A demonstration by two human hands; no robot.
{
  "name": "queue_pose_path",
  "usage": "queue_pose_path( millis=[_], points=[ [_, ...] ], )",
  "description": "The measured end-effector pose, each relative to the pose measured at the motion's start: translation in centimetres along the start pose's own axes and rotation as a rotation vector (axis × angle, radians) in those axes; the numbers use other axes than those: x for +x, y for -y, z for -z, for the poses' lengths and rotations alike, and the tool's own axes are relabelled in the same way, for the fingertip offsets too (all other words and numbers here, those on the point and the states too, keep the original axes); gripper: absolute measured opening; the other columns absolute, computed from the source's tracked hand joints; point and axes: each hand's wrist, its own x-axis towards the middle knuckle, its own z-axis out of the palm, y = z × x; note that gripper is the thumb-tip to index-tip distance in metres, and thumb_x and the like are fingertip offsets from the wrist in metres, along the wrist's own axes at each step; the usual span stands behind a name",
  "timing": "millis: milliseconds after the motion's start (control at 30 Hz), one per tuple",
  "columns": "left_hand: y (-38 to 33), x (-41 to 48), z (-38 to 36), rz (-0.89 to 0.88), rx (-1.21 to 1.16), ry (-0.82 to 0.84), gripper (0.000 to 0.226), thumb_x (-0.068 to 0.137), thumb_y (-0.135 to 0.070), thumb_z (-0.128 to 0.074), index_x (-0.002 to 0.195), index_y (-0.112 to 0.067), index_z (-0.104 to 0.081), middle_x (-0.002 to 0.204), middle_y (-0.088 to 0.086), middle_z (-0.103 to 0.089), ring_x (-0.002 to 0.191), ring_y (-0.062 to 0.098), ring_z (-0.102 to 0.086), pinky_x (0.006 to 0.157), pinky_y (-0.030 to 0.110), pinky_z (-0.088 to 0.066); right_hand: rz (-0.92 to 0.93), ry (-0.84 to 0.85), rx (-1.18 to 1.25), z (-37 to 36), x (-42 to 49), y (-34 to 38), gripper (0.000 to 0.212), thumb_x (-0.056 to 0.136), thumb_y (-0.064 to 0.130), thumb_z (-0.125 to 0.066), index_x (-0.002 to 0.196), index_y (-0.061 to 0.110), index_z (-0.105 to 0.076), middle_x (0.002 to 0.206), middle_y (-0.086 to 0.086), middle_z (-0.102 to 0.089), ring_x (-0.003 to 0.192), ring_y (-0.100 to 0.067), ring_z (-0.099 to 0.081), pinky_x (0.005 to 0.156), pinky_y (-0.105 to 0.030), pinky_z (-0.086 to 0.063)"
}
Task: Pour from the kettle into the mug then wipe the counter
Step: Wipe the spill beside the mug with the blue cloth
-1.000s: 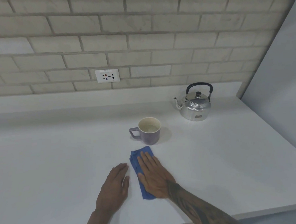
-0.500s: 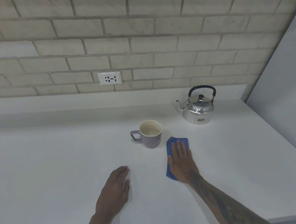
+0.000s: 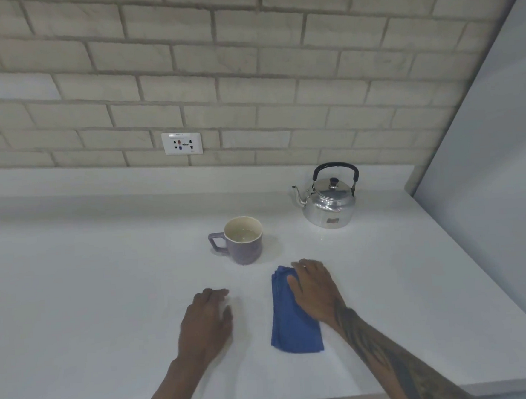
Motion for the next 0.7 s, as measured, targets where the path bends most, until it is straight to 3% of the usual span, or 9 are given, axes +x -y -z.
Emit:
queue_pose_path(
  millis=[100, 233, 400, 533, 633, 700],
  points=[
    [-5.4, 0.2, -1.1, 0.086, -0.013, 0.119, 0.038, 0.089, -0.046, -0.052, 0.117, -0.02, -0.058, 0.114, -0.003, -0.061, 0.109, 0.019, -0.054, 0.085, 0.032, -0.046, -0.051, 0.049, 0.027, 1.7, 2.3, -1.3, 0.038, 0.097, 0.021, -0.039, 0.131, 0.012, -0.053, 0.133, -0.008, -0.052, 0.123, -0.027, -0.042, 0.099, -0.036, -0.038],
    [-10.2, 0.2, -2.0, 0.187, 0.08, 0.288, 0.059, 0.081, -0.064, -0.051, 0.112, -0.013, -0.051, 0.111, 0.001, -0.06, 0.104, 0.022, -0.057, 0.082, 0.034, -0.044, -0.056, 0.12, 0.025, 2.7, 3.9, -1.6, 0.035, 0.094, 0.019, -0.045, 0.127, 0.012, -0.054, 0.131, -0.009, -0.049, 0.123, -0.027, -0.042, 0.094, -0.037, -0.039],
    [-11.5, -0.3, -3.8, 0.255, 0.126, 0.364, 0.06, 0.078, -0.053, -0.062, 0.115, -0.011, -0.044, 0.114, 0.005, -0.058, 0.103, 0.023, -0.06, 0.08, 0.03, -0.045, -0.086, 0.253, 0.019, 1.9, 4.6, -1.5, 0.033, 0.088, 0.015, -0.047, 0.12, 0.01, -0.053, 0.128, -0.01, -0.048, 0.12, -0.028, -0.043, 0.092, -0.037, -0.043],
    [-11.4, -0.1, -4.0, 0.359, 0.03, 0.404, 0.061, 0.075, -0.046, -0.069, 0.115, -0.009, -0.04, 0.109, 0.005, -0.057, 0.101, 0.024, -0.061, 0.073, 0.029, -0.042, -0.126, 0.254, 0.033, 1.1, 4.8, -1.5, 0.031, 0.085, 0.013, -0.049, 0.116, 0.008, -0.054, 0.121, -0.012, -0.053, 0.118, -0.03, -0.043, 0.088, -0.035, -0.042],
    [-11.3, 0.0, -3.8, 0.412, -0.065, 0.424, 0.051, 0.074, -0.041, -0.071, 0.106, -0.012, -0.043, 0.094, 0.0, -0.05, 0.086, 0.022, -0.057, 0.068, 0.028, -0.041, -0.165, 0.253, 0.067, 1.5, 5.0, -1.1, 0.008, 0.081, 0.009, -0.051, 0.087, 0.011, -0.055, 0.098, -0.01, -0.057, 0.101, -0.03, -0.045, 0.073, -0.03, -0.041],
    [-10.9, 0.0, -3.9, 0.416, -0.098, 0.433, 0.04, 0.074, -0.04, -0.07, 0.095, -0.015, -0.045, 0.091, -0.002, -0.051, 0.078, 0.019, -0.053, 0.062, 0.026, -0.04, -0.163, 0.248, 0.134, 2.0, 5.2, -0.8, 0.02, 0.074, 0.003, -0.05, 0.06, 0.014, -0.04, 0.071, -0.005, -0.042, 0.082, -0.026, -0.037, 0.056, -0.026, -0.032]
  ],
)
